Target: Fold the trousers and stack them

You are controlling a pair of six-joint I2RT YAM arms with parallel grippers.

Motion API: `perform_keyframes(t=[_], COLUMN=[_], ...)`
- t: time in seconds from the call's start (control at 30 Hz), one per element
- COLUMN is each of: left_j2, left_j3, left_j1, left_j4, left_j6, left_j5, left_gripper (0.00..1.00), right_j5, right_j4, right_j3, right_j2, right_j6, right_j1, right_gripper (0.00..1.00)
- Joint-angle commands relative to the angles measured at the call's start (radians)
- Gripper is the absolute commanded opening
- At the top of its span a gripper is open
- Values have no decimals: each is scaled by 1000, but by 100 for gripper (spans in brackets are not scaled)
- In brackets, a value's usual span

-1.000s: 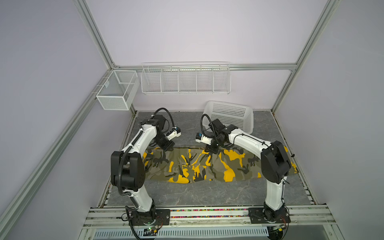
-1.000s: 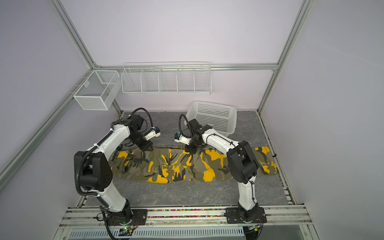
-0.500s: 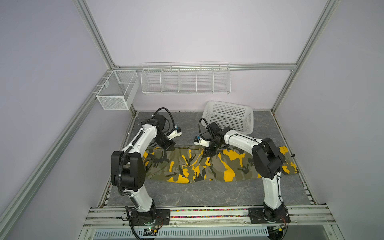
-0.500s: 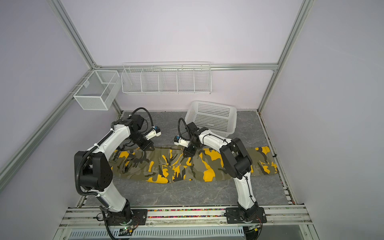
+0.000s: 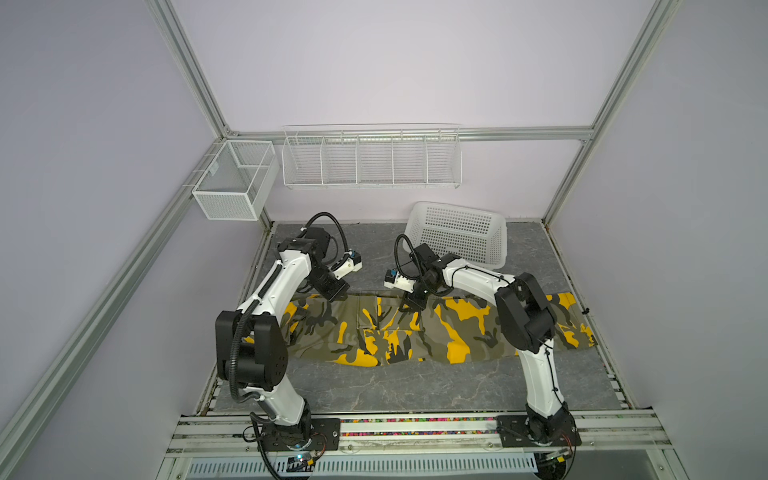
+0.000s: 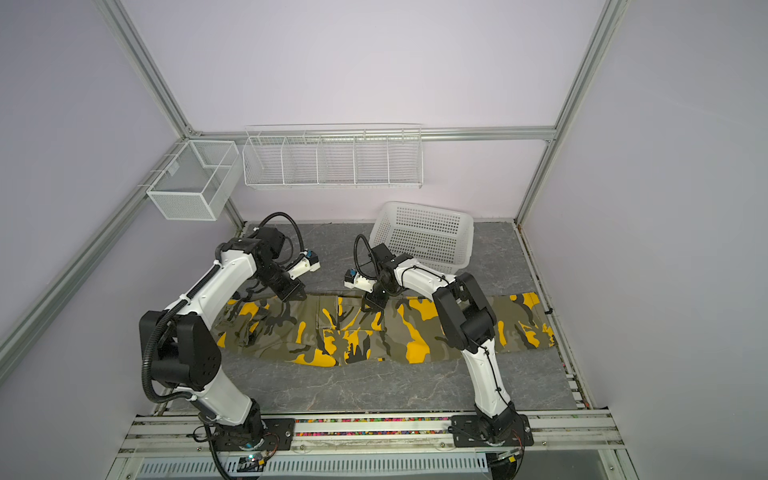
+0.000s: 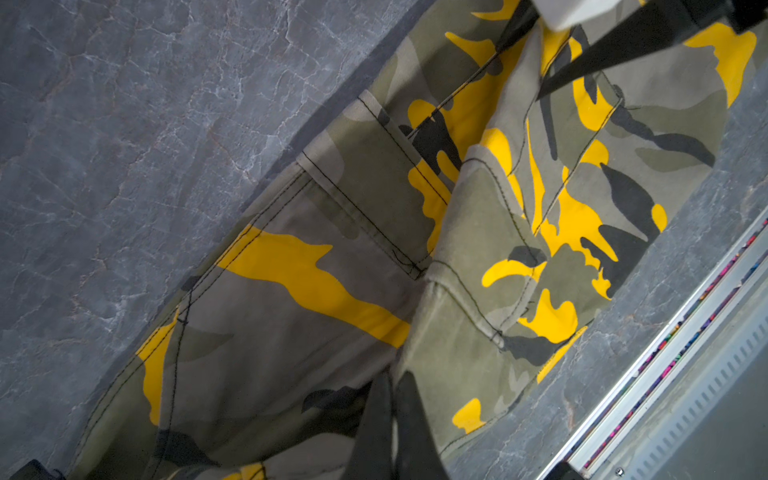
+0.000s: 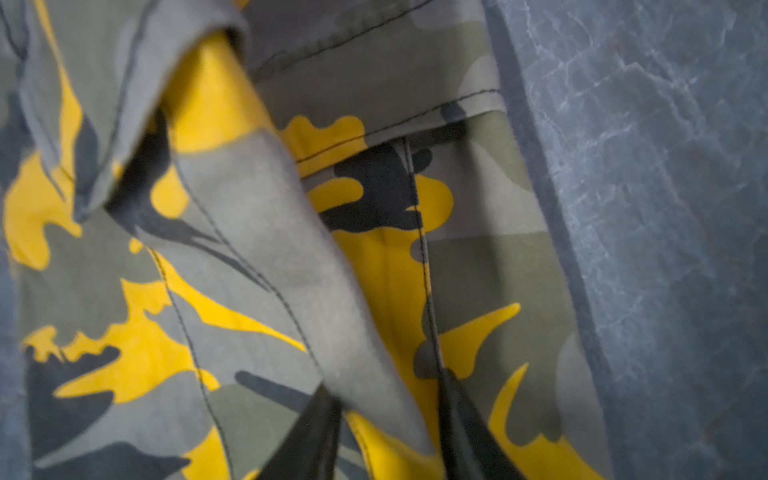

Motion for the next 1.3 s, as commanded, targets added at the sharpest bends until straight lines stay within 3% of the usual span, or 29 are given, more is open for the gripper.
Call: perform_keyframes(t=[0.0, 0.13, 0.53, 0.73, 1.0, 1.13, 1.27], left_j2=[12, 24, 76, 146, 219, 243, 243], left_j3=[29, 37, 92, 77, 68, 69, 75], left_j1=[1, 0, 1, 1, -4, -7, -12], left_j4=[-15, 5, 31, 165, 265, 286, 292], left_j6=[24, 21, 17, -11, -15, -23, -47], left_j5=[-22, -36, -63, -195, -217, -238, -237], left_gripper=[0, 0, 0, 0, 0, 6, 19], right_j5=[-40, -40, 61, 148, 152, 201, 253], right_j4=[-3, -14, -40, -10, -57, -26, -18], right_j3=[-46, -57, 19, 72, 106, 79, 44], right_j2=[-73, -115, -143, -66, 30, 8, -48], right_j6=[5, 13, 0, -5, -36, -24, -21], right_j1=[-7, -16, -36, -34, -25, -24, -26], right_gripper=[26, 10, 8, 10, 20, 23, 32])
